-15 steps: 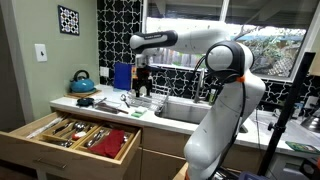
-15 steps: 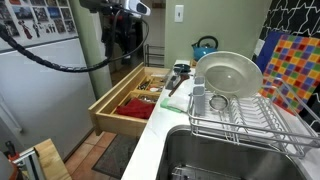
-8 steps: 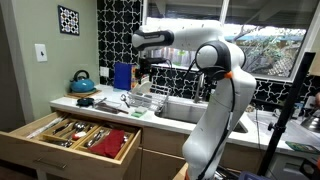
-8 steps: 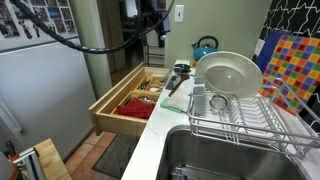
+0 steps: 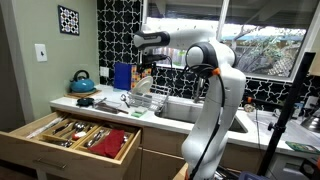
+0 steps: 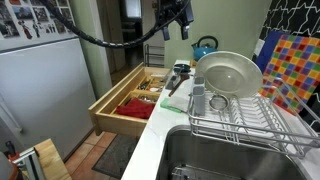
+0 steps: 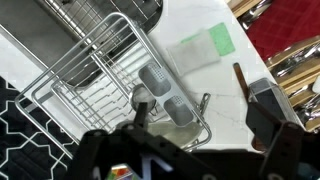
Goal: Pick up the plate from the dish rack, turn it one hundred and eighty degrees clockwise and put it back in the dish rack
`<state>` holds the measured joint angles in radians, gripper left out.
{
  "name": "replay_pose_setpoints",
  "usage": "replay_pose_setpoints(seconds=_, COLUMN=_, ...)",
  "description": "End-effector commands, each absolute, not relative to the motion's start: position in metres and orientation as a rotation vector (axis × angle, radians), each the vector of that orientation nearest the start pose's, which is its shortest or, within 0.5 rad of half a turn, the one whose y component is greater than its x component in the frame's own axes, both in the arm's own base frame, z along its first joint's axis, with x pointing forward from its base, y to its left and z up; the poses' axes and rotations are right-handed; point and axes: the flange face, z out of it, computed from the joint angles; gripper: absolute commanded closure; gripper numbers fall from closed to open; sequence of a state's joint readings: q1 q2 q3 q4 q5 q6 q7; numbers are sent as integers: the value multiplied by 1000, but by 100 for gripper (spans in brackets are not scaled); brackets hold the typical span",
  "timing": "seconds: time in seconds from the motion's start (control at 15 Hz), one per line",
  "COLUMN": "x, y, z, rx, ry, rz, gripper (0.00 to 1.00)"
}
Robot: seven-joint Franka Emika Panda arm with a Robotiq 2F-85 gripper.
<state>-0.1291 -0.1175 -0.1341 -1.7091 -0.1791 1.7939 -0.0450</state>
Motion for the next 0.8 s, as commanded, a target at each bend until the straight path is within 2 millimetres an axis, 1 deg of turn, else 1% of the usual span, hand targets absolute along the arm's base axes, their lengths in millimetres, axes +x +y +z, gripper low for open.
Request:
replay_pose_setpoints(seconds=0.0, x=527, y=-171, z=643, rx=-3261, ry=536, rz=-301, gripper=0)
replay_pose_setpoints(seconds=0.27, x=556, y=-205, z=639, rx=-3160, ry=860, rz=-429, gripper=0)
replay_pose_setpoints(seconds=0.53, x=585, y=-238, z=622, rx=-3041, ry=1188, rz=-496, gripper=0)
replay_pose_setpoints(seconds=0.73, x=602, y=-256, z=609, rx=-2904, ry=1404, rz=-506, gripper=0)
